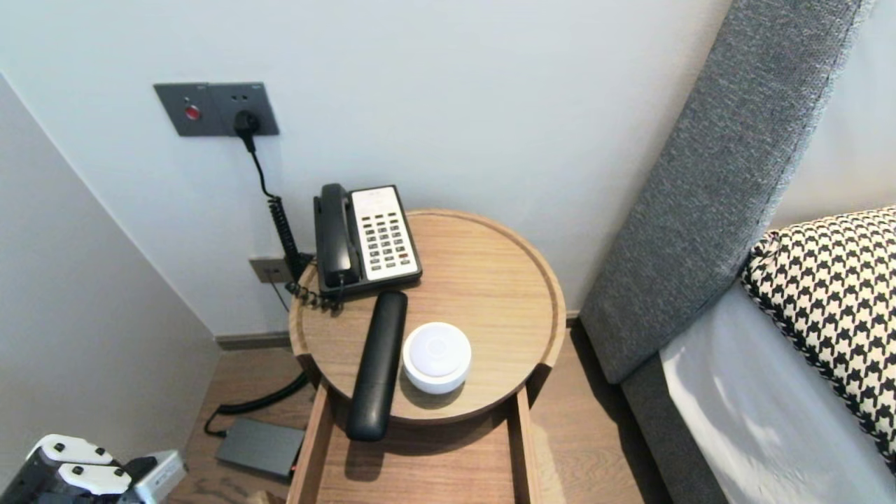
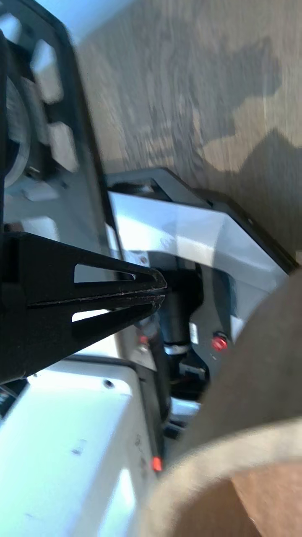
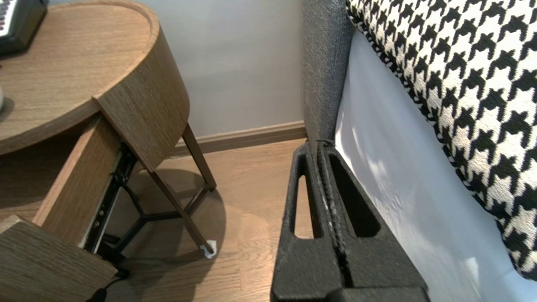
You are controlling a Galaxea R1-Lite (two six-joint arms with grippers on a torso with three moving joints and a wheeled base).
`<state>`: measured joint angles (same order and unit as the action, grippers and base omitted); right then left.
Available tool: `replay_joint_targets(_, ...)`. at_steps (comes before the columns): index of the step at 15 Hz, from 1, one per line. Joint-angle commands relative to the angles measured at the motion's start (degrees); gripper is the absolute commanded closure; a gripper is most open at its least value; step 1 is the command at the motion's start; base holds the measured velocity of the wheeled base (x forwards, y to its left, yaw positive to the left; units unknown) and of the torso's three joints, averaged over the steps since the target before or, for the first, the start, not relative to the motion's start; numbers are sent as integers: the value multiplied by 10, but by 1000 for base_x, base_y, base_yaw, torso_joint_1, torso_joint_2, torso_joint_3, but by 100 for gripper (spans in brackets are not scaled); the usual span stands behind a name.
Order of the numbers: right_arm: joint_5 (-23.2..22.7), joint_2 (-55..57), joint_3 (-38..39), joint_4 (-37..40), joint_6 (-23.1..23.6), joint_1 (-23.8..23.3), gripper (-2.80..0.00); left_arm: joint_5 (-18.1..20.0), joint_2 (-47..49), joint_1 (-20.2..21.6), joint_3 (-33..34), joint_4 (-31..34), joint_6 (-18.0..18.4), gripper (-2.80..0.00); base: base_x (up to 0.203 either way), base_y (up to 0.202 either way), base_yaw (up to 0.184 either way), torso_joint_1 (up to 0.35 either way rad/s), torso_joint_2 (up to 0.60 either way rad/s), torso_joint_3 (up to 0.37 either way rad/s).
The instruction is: Close the nightstand drawer
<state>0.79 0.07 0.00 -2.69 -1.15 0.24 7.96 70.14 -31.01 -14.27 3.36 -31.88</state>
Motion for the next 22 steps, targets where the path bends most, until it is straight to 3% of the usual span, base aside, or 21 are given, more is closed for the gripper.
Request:
replay_joint_targets(1,0,0,14,0,0,0,0,3,60,-3,3,-50,-12,0,0,0,0,0,0,0)
replay_joint_targets(4,0,0,14,0,0,0,0,14,65,-5,-15,-60,-19,0,0,0,0,0,0,0)
replay_joint_targets(11,0,0,14,0,0,0,0,14,111,-12,-63,-90,-76,0,0,0,0,0,0,0)
replay_joint_targets(22,0,0,14,0,0,0,0,4,157,-12,-134,-91,-102,0,0,0,0,0,0,0)
